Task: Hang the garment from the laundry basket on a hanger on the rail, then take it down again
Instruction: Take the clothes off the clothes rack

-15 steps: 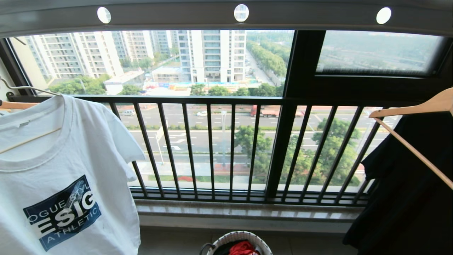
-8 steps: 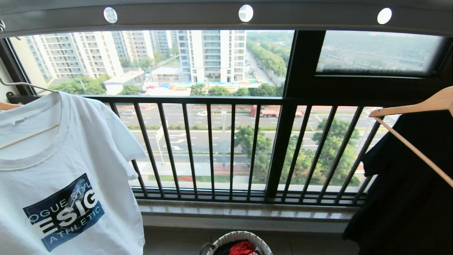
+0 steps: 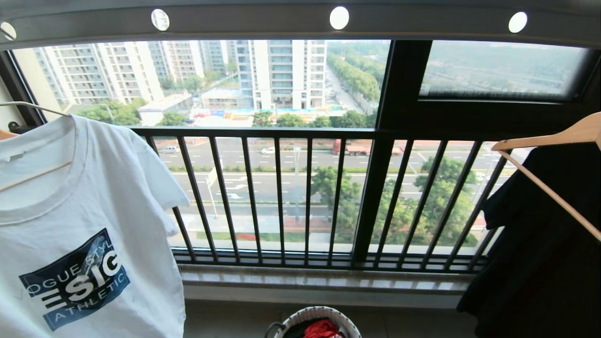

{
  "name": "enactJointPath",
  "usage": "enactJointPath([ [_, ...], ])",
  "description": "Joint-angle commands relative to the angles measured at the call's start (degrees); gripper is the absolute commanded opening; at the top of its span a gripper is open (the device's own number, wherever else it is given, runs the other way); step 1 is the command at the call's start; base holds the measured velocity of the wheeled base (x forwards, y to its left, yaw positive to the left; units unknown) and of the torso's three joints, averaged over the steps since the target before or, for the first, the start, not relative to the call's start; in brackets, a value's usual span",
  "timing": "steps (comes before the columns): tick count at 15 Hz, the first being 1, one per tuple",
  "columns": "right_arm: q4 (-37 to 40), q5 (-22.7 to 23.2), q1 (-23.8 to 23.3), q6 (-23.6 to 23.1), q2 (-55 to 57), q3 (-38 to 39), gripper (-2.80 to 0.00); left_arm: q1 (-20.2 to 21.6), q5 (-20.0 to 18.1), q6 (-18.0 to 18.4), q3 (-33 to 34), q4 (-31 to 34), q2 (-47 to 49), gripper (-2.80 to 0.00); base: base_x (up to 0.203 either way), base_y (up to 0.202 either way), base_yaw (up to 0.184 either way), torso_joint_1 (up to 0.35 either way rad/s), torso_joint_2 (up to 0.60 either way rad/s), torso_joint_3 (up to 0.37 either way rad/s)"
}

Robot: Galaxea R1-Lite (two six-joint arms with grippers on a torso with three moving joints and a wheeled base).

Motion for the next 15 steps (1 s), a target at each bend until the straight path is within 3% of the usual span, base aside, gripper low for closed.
enactJointPath([
  [1,-0.01,0.0,0.02,-0.02,-0.01,0.0,-2.8,0.03,-0.26,0.14,-0.23,0.29,-1.92,-2.8,0.0,0.0,0.0,0.0,0.0,0.0],
  [6,-0.01,0.0,0.02,-0.02,-0.01,0.0,-2.8,0.12,-0.39,-0.34,-0.57,0.42,-4.92,-2.8,0.0,0.0,0.0,0.0,0.0,0.0],
  [11,-0.01,0.0,0.02,-0.02,-0.01,0.0,-2.8,0.12,-0.61,-4.16,-0.02,0.55,-9.34,-2.8,0.0,0.0,0.0,0.0,0.0,0.0],
  [15,-0.01,0.0,0.02,-0.02,-0.01,0.0,-2.8,0.05,-0.64,-4.17,0.75,4.31,-12.61,-2.8,0.0,0.0,0.0,0.0,0.0,0.0],
])
